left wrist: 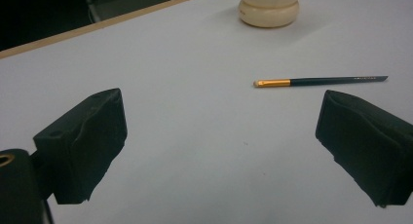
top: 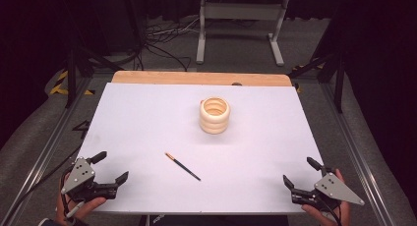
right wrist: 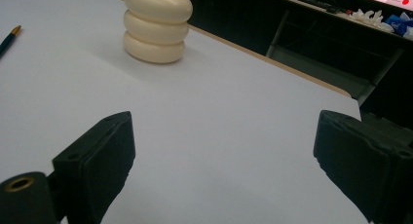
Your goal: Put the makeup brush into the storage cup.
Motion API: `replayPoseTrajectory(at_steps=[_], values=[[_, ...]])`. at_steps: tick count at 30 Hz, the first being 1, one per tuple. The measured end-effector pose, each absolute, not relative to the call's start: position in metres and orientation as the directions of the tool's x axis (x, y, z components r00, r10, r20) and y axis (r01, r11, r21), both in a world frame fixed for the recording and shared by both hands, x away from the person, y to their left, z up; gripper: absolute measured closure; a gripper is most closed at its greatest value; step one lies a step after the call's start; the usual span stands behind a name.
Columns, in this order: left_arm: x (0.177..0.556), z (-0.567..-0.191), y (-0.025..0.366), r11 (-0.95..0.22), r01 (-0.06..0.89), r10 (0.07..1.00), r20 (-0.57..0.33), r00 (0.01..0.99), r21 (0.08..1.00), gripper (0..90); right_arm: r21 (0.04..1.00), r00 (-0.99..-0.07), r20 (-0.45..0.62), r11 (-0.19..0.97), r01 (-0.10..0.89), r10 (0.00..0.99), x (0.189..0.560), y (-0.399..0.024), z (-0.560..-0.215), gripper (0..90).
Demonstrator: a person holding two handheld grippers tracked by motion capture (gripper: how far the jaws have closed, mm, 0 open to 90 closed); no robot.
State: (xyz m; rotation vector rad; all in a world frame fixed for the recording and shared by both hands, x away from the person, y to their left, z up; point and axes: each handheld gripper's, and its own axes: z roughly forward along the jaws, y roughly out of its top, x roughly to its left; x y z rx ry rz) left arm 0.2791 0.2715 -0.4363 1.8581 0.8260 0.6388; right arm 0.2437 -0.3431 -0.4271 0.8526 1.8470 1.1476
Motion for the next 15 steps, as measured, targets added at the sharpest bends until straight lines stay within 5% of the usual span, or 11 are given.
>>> replayPoseTrajectory(at_steps=[15], values=[[0.2781,-0.4360,0.2678,-0.352,0.236,0.762,0.130,0.635,0.906,4.6,0.923,-0.470,-0.272,0.365,0.119,0.840,0.2441,-0.3413,-0.4224,8.1]])
